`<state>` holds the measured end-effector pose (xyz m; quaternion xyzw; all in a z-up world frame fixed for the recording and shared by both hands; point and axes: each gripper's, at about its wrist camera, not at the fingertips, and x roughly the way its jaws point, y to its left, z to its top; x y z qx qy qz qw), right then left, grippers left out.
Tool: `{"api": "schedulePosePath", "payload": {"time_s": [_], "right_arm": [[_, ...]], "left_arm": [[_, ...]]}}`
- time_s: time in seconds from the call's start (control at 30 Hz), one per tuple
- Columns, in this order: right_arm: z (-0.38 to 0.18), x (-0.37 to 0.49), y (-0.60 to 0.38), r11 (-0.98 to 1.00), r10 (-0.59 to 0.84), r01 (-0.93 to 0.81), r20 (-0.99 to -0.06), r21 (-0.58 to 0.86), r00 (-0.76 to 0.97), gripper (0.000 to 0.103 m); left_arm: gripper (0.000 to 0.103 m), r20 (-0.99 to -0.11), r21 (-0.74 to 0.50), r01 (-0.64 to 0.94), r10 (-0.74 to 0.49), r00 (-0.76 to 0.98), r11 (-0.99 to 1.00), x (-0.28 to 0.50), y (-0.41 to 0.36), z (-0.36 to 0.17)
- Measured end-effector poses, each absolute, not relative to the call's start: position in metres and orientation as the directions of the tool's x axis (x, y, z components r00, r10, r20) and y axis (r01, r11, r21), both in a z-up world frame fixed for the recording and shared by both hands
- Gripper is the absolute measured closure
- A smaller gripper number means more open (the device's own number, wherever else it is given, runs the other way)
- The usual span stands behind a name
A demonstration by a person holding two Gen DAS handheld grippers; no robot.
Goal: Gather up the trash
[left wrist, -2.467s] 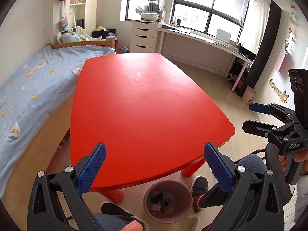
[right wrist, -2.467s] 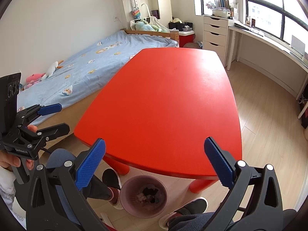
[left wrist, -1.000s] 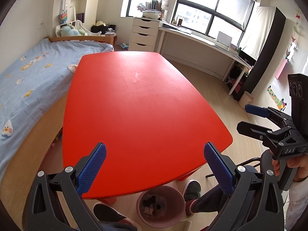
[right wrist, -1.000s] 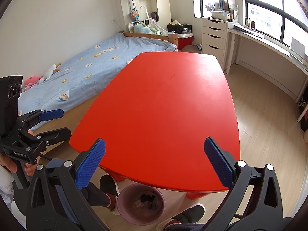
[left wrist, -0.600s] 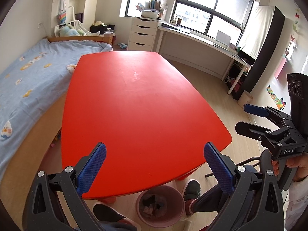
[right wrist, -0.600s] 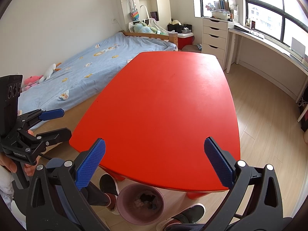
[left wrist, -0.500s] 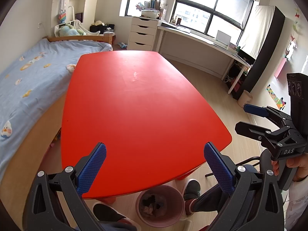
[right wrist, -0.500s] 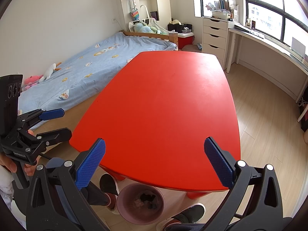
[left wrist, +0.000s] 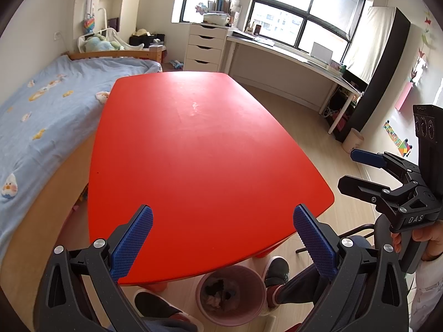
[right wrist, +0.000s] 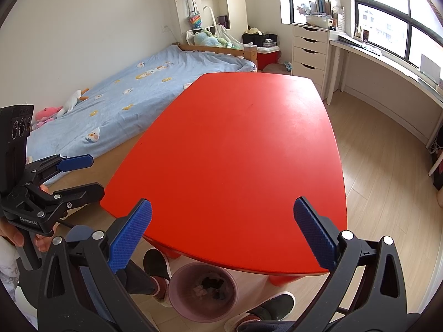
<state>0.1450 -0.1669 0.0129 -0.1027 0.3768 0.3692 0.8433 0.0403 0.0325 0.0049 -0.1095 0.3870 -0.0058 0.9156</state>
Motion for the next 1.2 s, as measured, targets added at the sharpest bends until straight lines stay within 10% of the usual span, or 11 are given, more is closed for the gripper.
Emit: {"api": "schedulePosePath", "payload": {"time_s": [1.2], "right_arm": [[0.0149, 0.1491, -0.1661, 0.706, 0.544, -0.700, -0.713, 0.106, 0.442, 0.003]], "left_arm": [[0.006, -0.706, -0.162, -0.082, -0.057, 0.706, 0.983, 0.0394, 0.0292, 0.0025]]}}
